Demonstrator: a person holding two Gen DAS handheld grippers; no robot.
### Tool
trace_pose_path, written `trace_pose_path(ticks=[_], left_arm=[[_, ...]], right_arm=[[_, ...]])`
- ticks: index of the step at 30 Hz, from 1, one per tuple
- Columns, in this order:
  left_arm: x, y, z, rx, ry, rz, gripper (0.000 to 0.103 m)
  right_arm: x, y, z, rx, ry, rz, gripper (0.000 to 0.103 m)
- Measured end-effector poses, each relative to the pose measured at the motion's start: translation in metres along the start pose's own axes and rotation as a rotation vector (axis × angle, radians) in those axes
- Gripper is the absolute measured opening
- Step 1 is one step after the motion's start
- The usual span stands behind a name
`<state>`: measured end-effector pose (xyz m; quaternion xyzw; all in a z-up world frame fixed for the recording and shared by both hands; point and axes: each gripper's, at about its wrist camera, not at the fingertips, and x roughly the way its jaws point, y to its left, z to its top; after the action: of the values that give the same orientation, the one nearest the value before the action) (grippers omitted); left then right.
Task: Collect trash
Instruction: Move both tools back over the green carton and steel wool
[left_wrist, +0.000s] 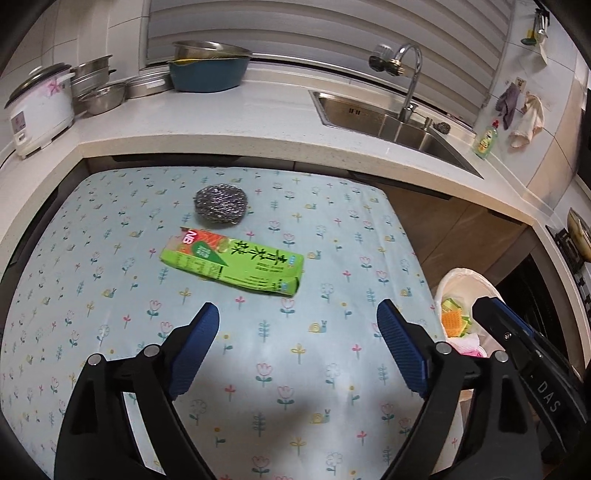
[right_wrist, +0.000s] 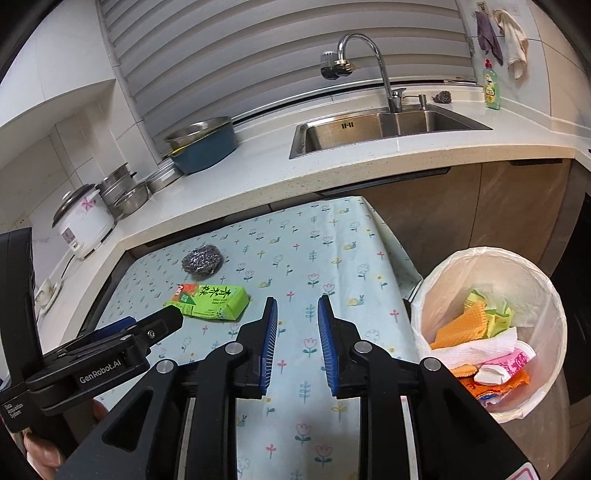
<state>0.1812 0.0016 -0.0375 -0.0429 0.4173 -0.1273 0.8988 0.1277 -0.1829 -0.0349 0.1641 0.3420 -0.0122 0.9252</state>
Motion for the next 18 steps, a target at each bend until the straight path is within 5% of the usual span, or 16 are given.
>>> trace_pose_path(ticks=[7,18], left_arm=[[0.006,0.049,0.004,-0.077,0.008,0.089,0.086],[0.035,0.112,0.009,-0.122,0.052,0.115,0.086]], right_arm=[[0.035,0.032,0.0,-0.039,0.049,0.026,0.023],[0.097,0.076,-0.002,-0.095,0.124,0.067,0.023]])
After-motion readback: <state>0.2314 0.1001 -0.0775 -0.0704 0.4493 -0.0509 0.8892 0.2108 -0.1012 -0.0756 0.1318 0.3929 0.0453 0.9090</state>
